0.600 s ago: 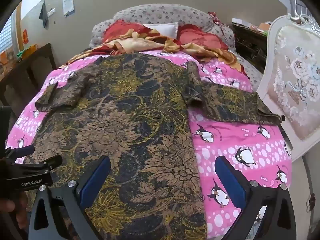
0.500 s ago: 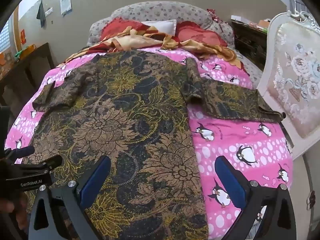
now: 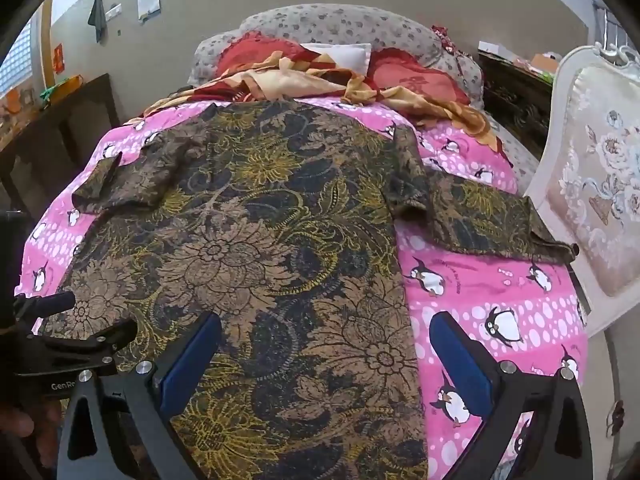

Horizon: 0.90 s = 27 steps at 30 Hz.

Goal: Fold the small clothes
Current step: 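Move both grippers over the batik shirt toward its sleeve side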

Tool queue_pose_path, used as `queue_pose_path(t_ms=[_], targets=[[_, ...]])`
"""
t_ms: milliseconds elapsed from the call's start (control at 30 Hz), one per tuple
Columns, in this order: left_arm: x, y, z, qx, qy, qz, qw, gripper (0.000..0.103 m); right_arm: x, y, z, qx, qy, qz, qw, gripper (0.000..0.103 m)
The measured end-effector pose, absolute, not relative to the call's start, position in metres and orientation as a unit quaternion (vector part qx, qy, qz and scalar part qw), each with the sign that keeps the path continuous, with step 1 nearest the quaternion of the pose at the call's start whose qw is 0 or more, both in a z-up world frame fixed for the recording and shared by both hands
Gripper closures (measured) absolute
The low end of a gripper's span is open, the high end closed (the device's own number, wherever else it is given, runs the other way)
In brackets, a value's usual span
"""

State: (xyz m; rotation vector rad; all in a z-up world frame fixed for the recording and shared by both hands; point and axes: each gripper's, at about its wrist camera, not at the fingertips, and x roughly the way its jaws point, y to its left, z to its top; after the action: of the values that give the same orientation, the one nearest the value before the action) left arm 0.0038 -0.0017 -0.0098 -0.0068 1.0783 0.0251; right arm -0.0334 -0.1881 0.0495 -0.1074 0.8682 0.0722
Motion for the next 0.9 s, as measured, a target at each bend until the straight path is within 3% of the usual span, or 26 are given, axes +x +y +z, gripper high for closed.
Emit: queue_pose_path(t_ms=[900], targets=[[0.017,0.003,-0.026,-0.012,0.531,0.009,0.847,0.000,-0.020,-0.188,0.039,-0.035,0.436,0.028,0.899,0.000]])
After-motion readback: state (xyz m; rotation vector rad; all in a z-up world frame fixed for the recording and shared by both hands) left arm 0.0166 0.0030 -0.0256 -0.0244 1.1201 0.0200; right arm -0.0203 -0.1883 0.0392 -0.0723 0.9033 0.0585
